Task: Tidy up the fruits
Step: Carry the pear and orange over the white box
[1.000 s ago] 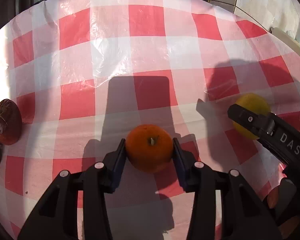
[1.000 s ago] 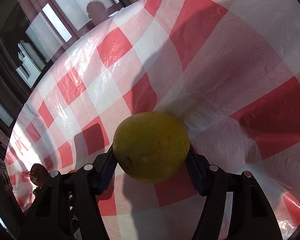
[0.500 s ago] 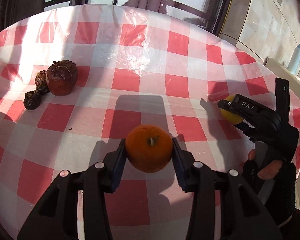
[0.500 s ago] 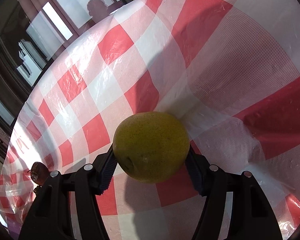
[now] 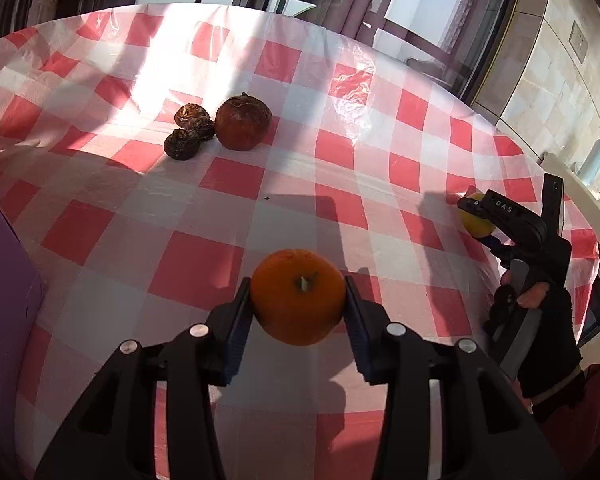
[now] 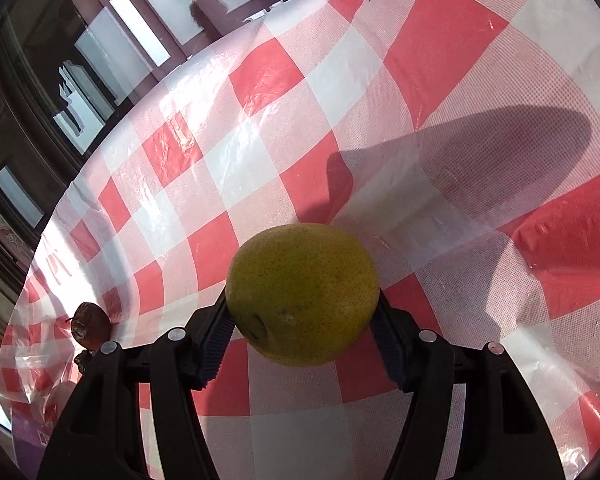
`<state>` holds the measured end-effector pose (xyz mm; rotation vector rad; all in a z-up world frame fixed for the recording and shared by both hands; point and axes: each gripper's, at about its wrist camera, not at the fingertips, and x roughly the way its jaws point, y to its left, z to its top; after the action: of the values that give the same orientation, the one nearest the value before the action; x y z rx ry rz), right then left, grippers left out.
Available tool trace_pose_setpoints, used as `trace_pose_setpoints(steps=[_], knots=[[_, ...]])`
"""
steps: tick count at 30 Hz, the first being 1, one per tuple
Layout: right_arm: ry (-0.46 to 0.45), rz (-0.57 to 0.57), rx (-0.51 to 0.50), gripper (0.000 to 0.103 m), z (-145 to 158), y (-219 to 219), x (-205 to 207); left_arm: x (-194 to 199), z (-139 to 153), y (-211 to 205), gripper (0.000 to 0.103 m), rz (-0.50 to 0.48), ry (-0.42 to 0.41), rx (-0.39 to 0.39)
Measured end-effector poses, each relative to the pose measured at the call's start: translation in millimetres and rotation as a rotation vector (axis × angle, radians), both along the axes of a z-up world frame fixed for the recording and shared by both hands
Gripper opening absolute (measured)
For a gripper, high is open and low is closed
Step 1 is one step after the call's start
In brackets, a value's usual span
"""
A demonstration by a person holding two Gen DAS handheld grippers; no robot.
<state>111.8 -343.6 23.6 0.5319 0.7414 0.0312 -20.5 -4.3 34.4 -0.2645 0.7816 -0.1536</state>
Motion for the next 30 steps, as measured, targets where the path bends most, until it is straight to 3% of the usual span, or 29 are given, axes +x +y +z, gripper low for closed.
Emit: trace_pose_setpoints(steps=[4, 10, 20, 25, 30], knots=[[-0.01, 0.077, -0.029, 0.063, 6.3, 32.3, -27.4, -29.7, 3.4, 17.2, 0.044, -0.002, -0.008, 0.017], [-0.014, 0.165, 0.044, 0.063, 7.6, 94.3, -89.5, -71.9, 11.7, 39.9, 0.044, -0.007, -0.024, 0.002], [0.033, 0.32, 0.007, 0.063, 12.8, 174.0, -140.7, -135.1, 59.6, 68.8, 0.044, -0.014, -0.144, -0.024], [-0.009, 0.401, -0.013, 0.063, 44.5, 206.7, -156.7, -155.4, 94.7, 86.3, 0.044, -0.006, -0.215, -0.046], [-0.119, 0.571, -0.008, 0.063, 99.6, 260.9, -174.9, -172.0, 135.2, 133.4, 0.044, 0.082, -0.265, -0.047]])
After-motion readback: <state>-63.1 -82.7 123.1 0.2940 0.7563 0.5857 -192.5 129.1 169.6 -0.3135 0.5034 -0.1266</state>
